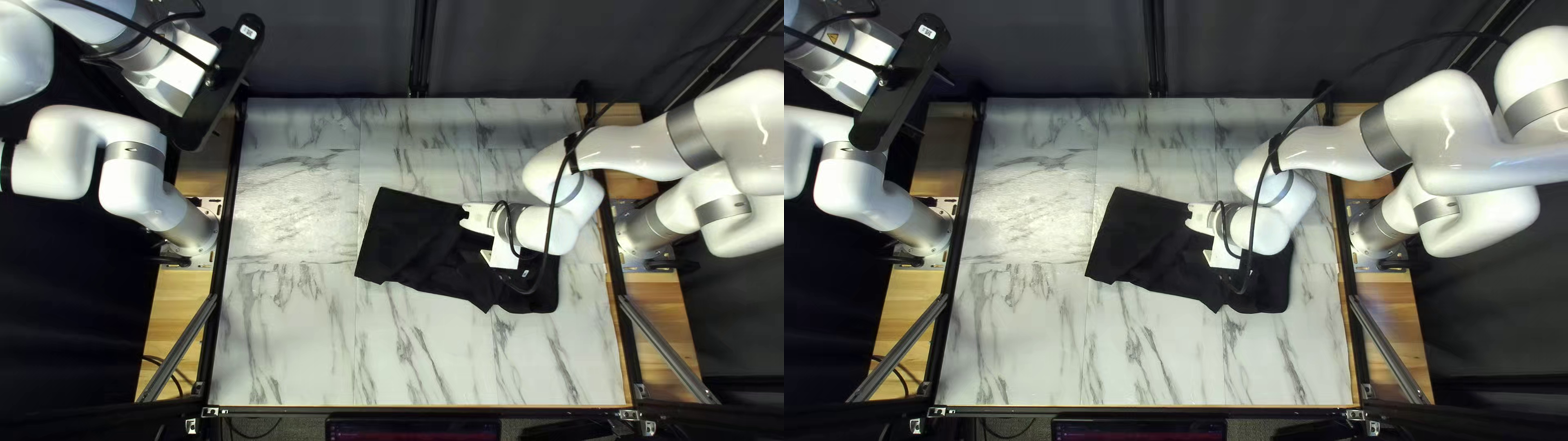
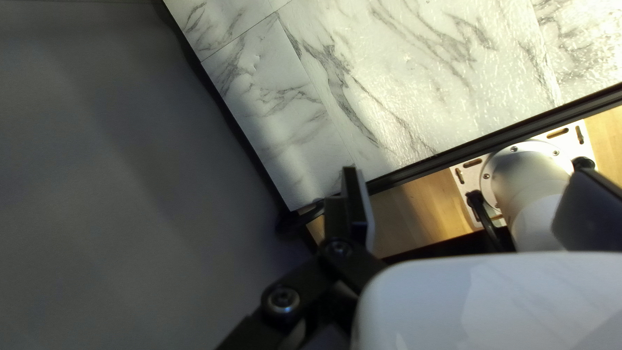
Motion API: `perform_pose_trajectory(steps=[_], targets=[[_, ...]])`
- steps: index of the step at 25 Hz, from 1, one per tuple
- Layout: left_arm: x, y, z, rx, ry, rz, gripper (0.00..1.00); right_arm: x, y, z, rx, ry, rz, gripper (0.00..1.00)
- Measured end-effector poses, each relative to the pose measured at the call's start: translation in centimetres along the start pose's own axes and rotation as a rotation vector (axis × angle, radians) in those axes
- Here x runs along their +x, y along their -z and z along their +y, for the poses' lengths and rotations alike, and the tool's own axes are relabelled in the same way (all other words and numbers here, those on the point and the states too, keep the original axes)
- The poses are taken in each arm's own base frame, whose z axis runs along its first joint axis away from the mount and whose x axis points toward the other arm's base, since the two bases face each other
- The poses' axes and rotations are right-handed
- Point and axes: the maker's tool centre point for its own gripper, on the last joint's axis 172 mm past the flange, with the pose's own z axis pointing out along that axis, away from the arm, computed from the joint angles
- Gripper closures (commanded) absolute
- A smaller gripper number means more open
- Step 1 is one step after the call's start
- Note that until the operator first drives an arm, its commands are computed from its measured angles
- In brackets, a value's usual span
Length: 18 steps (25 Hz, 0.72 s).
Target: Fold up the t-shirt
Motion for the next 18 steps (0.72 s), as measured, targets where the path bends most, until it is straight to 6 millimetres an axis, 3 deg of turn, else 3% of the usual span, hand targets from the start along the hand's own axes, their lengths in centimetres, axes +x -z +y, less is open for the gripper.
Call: perform_pose_trajectory(steps=[5, 6, 7, 13, 18], targets=[[0.0, 0.0, 0.0, 0.0, 0.0, 0.0, 0.0, -0.2, -0.1, 0.2, -0.007, 0.001, -0.004, 1.0], [0.0, 0.0, 0.0, 0.0, 0.0, 0.0, 0.0, -0.1, -0.2, -0.1, -0.005, 0.0, -0.003, 0.93], [0.0, 0.0, 0.0, 0.0, 0.0, 0.0, 0.0, 0.0, -0.3, -0.3, -0.004, -0.001, -0.002, 0.0], [0.0, 0.0, 0.0, 0.0, 0.0, 0.0, 0.0, 0.4, 0.6, -0.8, -0.01, -0.019, 0.01, 0.0], [0.0, 0.0, 0.0, 0.0, 0.0, 0.0, 0.0, -1.1, 2.8, -0.2, -0.025, -0.031, 0.003, 0.0]])
